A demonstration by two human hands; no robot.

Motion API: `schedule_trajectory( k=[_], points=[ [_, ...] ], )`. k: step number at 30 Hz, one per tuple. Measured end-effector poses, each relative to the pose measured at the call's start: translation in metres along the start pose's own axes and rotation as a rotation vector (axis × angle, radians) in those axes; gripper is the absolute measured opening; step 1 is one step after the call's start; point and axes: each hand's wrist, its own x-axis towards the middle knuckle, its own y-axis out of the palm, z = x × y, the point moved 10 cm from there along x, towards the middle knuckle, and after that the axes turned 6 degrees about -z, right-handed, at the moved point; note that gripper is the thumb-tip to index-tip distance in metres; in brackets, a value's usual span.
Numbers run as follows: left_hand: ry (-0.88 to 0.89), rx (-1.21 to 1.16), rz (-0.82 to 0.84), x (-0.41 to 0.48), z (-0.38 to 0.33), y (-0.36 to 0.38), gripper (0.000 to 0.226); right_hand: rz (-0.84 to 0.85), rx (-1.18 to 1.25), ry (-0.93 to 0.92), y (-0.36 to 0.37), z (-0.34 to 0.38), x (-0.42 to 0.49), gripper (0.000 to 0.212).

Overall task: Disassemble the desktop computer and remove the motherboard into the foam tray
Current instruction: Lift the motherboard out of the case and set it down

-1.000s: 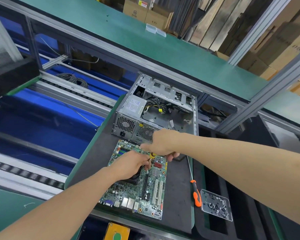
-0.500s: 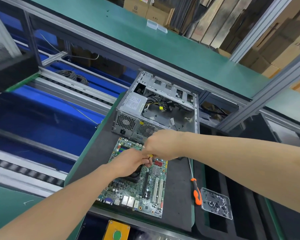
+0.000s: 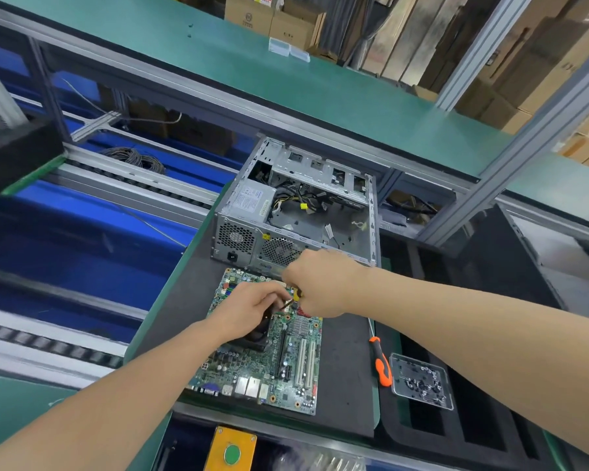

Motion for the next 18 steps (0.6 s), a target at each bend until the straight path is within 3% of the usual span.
schedule_trajectory(
  k=[4,8,12,14,16,18],
  points=[
    [0.045,0.138,0.133,0.001,-0.003,0.009,0.031,0.066,0.13,0.087,0.014,-0.003,-0.006,0.036],
    [0.091,0.367,0.328,-0.001,-0.003,0.027,0.028,0.066,0.158,0.163,0.023,-0.004,-0.01,0.032],
    [0.025,0.37,0.275,0.005,-0.006,0.021,0.031,0.05,0.149,0.225,0.021,-0.01,-0.013,0.036],
    [0.005,0.372,0.272,0.01,-0.01,0.019,0.021,0.064,0.127,0.258,0.023,-0.016,-0.014,0.032],
    [0.01,0.491,0.339,0.015,-0.016,0.024,0.011,0.079,0.112,0.291,0.025,-0.021,-0.017,0.027],
    [-0.017,0.613,0.397,0.018,-0.018,0.029,0.017,0.097,0.115,0.3,0.028,-0.024,-0.02,0.028]
  ],
)
